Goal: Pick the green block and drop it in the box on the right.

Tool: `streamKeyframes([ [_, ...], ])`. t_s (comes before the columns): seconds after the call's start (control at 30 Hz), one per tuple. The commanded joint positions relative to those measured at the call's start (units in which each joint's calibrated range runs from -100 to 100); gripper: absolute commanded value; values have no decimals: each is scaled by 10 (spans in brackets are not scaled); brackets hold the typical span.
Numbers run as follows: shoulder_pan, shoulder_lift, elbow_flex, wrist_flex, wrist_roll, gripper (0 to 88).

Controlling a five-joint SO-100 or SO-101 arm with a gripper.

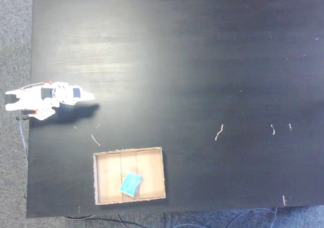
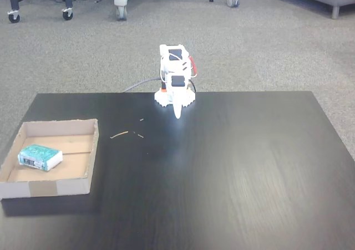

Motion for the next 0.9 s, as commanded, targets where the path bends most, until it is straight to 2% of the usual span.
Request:
streamKeyframes([
  [0.0,-16,-3,13,2,8,1],
  [0.23,-41,-3,13,0,-14,1],
  [0.8,-36,-3,13,1,-15,20],
  [0.87,-36,-3,13,1,-15,1],
])
